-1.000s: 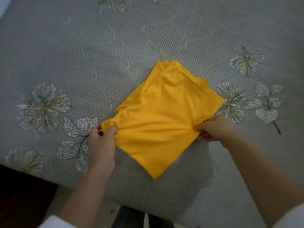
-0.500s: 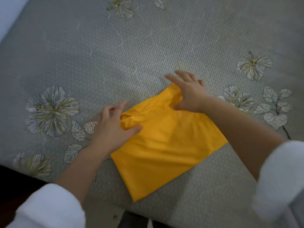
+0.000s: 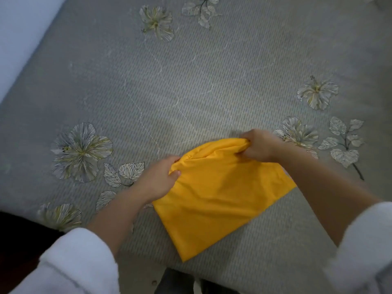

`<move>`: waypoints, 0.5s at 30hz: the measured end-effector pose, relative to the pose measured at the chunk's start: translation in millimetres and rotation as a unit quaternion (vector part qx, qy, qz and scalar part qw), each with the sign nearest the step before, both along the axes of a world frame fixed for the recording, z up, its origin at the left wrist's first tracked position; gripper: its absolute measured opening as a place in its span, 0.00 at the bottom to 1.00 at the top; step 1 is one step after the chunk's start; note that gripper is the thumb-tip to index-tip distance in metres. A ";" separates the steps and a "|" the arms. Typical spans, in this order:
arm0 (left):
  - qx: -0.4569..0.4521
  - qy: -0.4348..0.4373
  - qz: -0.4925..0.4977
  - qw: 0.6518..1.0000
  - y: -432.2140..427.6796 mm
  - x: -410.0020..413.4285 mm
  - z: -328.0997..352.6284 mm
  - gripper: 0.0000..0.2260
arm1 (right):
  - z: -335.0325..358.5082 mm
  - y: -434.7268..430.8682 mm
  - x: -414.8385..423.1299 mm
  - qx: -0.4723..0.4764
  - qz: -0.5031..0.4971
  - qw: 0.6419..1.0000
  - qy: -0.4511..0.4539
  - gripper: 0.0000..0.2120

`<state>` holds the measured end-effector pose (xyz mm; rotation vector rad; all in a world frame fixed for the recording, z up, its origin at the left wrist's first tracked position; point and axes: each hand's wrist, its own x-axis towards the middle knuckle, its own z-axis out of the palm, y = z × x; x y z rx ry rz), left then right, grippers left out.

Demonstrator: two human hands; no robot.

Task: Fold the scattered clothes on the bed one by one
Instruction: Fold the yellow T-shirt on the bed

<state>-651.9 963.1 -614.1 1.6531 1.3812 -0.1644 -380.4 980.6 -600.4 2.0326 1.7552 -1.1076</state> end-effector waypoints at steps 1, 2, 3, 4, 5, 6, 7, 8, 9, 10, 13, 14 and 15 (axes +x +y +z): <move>-0.004 -0.014 0.003 1.000 1.3 1.8 9.9 0.19 | 9.7 -7.9 6.0 0.014 -0.033 0.999 0.041 0.05; -0.004 -0.031 0.005 1.000 1.7 3.6 21.0 0.19 | 20.9 -16.8 11.6 0.028 -0.055 0.996 0.070 0.04; 0.003 -0.047 0.005 0.999 1.8 6.0 33.5 0.19 | 32.7 -26.6 16.6 0.041 -0.073 0.993 0.088 0.06; 0.016 -0.060 0.000 0.998 1.3 9.4 46.8 0.19 | 43.0 -37.2 22.4 0.058 -0.094 0.989 0.101 0.09; 0.034 -0.070 -0.011 0.997 -0.5 13.4 60.9 0.18 | 53.9 -49.1 27.8 0.080 -0.118 0.984 0.110 0.10; 0.051 -0.079 -0.023 0.995 -2.8 18.3 74.8 0.18 | 64.8 -62.8 33.5 0.109 -0.142 0.977 0.117 0.10; 0.065 -0.088 -0.034 0.993 -6.2 24.2 90.0 0.17 | 77.1 -77.7 38.7 0.135 -0.169 0.968 0.124 0.10; 0.079 -0.096 -0.045 0.991 -10.0 30.7 105.7 0.16 | 88.4 -93.3 43.9 0.158 -0.201 0.957 0.136 0.09; 0.094 -0.104 -0.057 0.989 -15.5 37.3 122.2 0.15 | 100.8 -110.8 48.5 0.174 -0.237 0.944 0.149 0.09; 0.109 -0.110 -0.071 0.985 -21.9 44.4 138.5 0.15 | 112.8 -129.0 52.7 0.191 -0.271 0.930 0.157 0.09; 0.136 -0.126 -0.121 0.975 -50.4 67.6 185.3 0.19 | 151.2 -188.0 63.4 0.233 -0.346 0.896 0.154 0.08; 0.144 -0.129 -0.136 0.972 -62.0 76.9 198.9 0.17 | 163.9 -208.6 67.3 0.243 -0.359 0.888 0.153 0.07; 0.155 -0.129 -0.153 0.968 -75.0 86.9 212.2 0.15 | 177.0 -230.8 71.7 0.252 -0.372 0.881 0.150 0.06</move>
